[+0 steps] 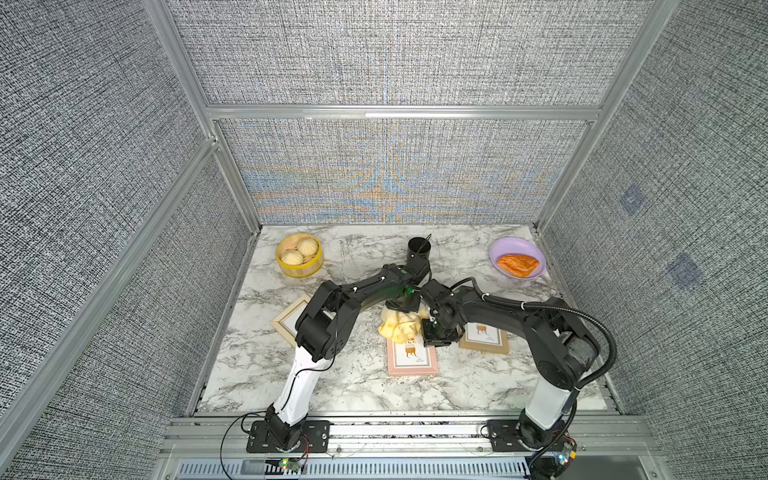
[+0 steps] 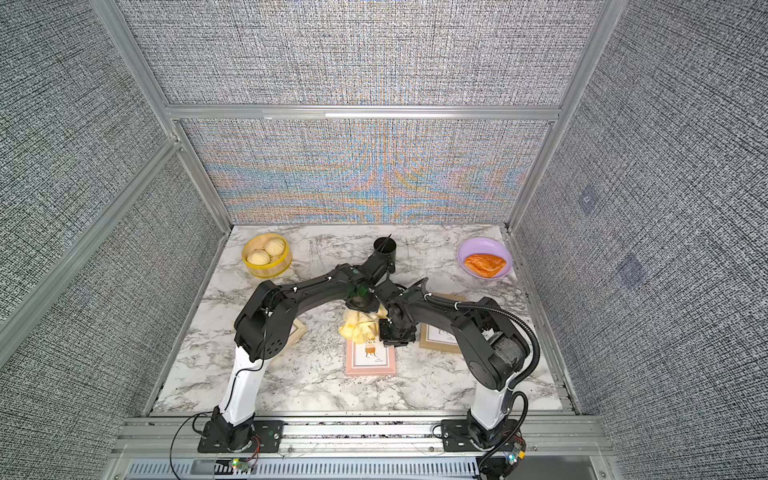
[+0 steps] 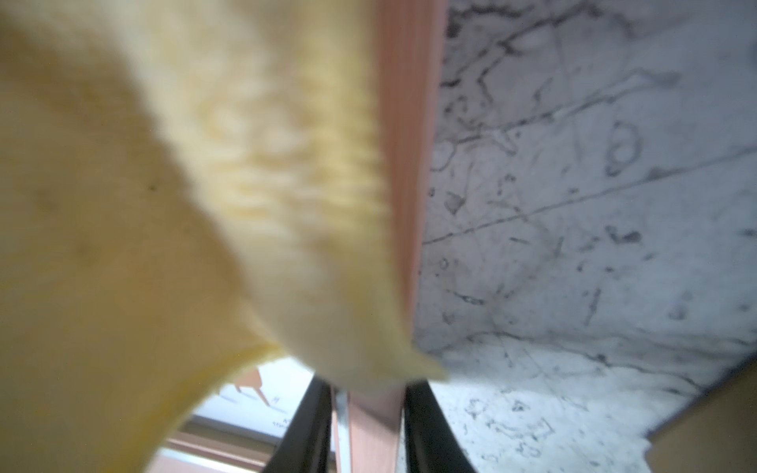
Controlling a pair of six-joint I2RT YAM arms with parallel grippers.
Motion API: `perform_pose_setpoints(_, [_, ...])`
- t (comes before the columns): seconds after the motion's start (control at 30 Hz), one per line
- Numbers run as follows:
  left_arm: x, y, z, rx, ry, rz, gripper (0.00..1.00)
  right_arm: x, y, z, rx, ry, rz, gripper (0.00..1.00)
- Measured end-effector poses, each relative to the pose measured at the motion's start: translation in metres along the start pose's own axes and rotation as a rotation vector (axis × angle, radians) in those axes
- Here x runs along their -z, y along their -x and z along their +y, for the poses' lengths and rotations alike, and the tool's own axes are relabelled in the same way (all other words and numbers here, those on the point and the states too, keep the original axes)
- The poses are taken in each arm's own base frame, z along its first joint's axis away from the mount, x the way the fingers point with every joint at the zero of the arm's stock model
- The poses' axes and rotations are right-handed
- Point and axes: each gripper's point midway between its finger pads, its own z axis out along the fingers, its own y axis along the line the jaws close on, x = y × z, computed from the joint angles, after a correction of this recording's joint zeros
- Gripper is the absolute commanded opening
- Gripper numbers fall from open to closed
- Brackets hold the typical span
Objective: Wipe the picture frame with a cloth
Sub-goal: Wipe the dirt from the picture frame.
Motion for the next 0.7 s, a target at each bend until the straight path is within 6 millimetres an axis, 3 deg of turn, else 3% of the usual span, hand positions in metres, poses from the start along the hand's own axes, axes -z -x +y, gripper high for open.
perform_pose_setpoints(0.17, [0.011,-0.011,0.04,0.015,0.09,0.01,0.0,-0.001,0.0,-0.001,-0.008,0.0,0.001,0.16])
perform_pose_setpoints(0.3, [0.017,-0.016,0.047,0.017,0.087,0.011,0.0,-0.001,-0.001,-0.001,-0.011,0.004,0.003,0.16])
perform_pose_setpoints(0.4, [0.017,-0.013,0.03,0.005,0.032,0.0,0.0,-0.001,-0.001,0.0,-0.01,0.008,0.0,0.16])
perform_pose_setpoints(0.6, [0.012,0.005,-0.049,-0.075,-0.143,-0.052,0.0,-0.001,0.0,0.0,-0.011,0.01,0.0,0.16])
perform_pose_setpoints(0.7, [0.004,0.008,-0.069,-0.072,-0.181,-0.042,0.0,-0.001,-0.002,0.0,-0.057,0.024,0.017,0.16])
